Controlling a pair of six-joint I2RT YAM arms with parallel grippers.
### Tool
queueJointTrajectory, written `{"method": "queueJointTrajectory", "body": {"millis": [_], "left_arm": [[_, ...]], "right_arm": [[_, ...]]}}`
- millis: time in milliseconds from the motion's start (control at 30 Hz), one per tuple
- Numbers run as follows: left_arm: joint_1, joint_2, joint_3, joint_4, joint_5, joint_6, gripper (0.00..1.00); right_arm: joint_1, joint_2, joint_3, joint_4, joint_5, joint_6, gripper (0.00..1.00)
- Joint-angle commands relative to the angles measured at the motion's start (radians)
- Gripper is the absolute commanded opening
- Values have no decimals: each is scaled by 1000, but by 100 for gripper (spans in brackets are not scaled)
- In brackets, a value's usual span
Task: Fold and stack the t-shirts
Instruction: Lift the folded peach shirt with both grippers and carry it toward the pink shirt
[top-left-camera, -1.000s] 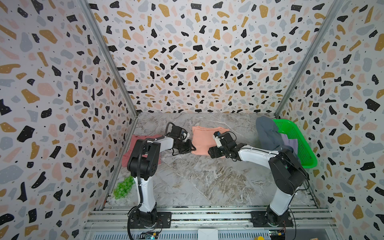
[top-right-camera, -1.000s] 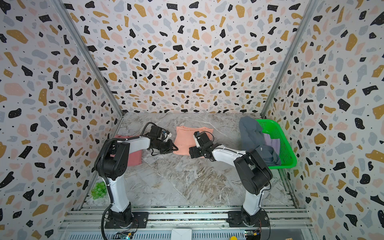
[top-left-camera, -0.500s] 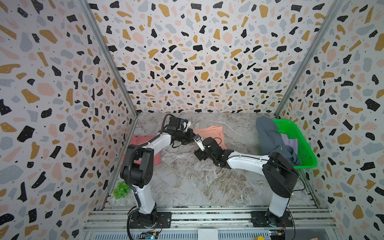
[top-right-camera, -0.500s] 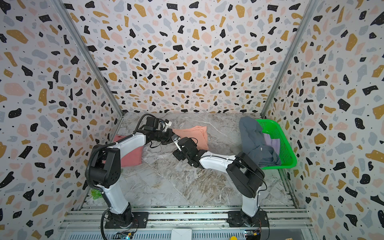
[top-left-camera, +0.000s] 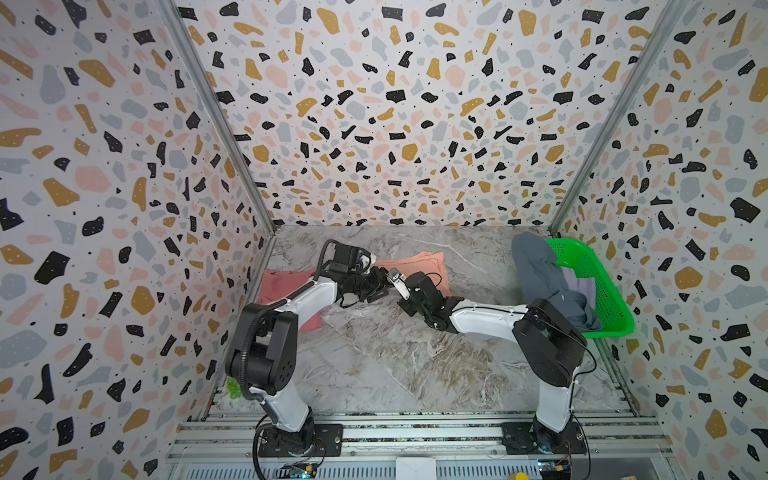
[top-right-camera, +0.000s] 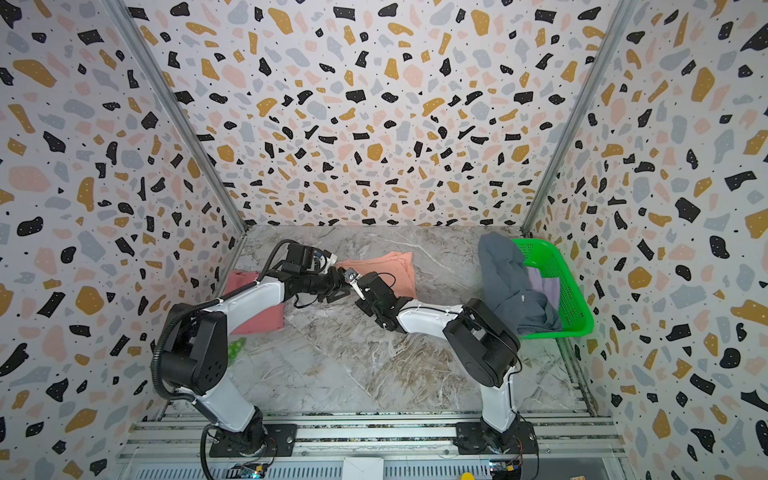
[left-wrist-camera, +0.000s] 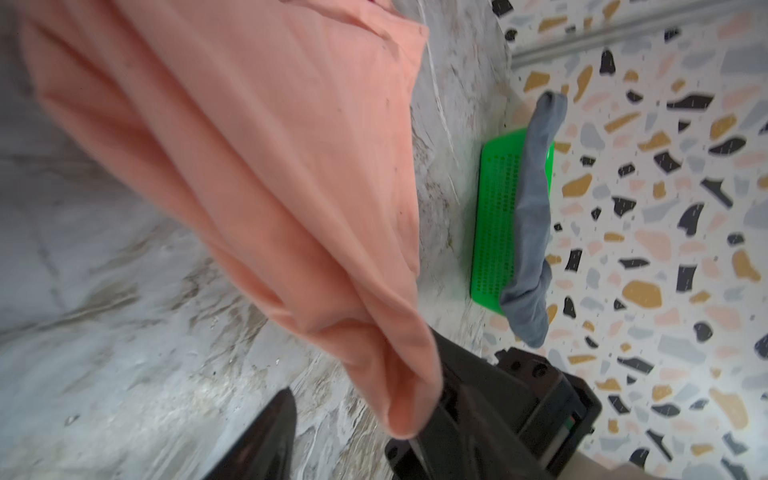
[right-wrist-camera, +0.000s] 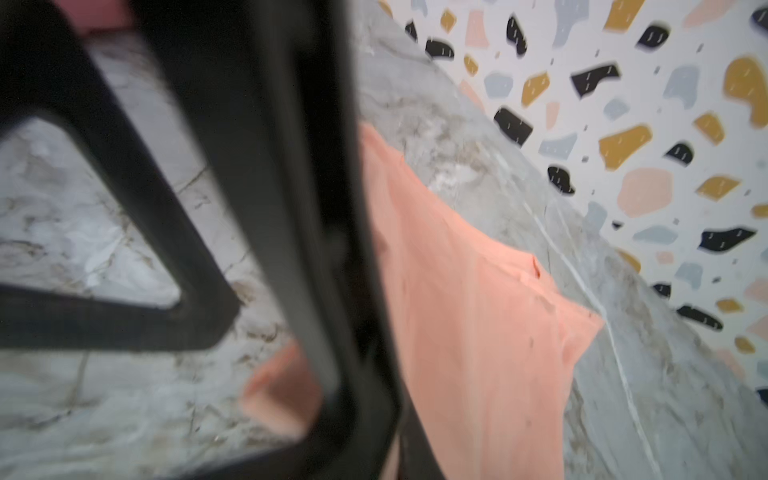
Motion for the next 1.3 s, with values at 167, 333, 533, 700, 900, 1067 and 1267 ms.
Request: {"method": "queueJointTrajectory", "body": {"millis": [167,333,533,700,900,1067,1267], "left_arm": [[23,-18,-149,365,-13,-348,90],[24,48,-135,470,8,-442,95],[24,91,-184,481,68,-478,95],[23,71,-206,258,89,-338,95],[24,74,-175,105,114,-228,96],[22,98,-162,27,116,-183,97],[-2,120,-195,278,129,-401,98]], "right_arm": [[5,-144,-96,-43,-146,32,10],[9,-187,-146,-60,-165,41,10],[8,-215,-172,-58,-137,52,10],[5,-207,-169,-48,-120,37,10],[2,-206,-170,-50,-140,11,10],[0,-212,-179,-54,-140,10,10],[0,-259,-195,-58,-180,34,10]]}}
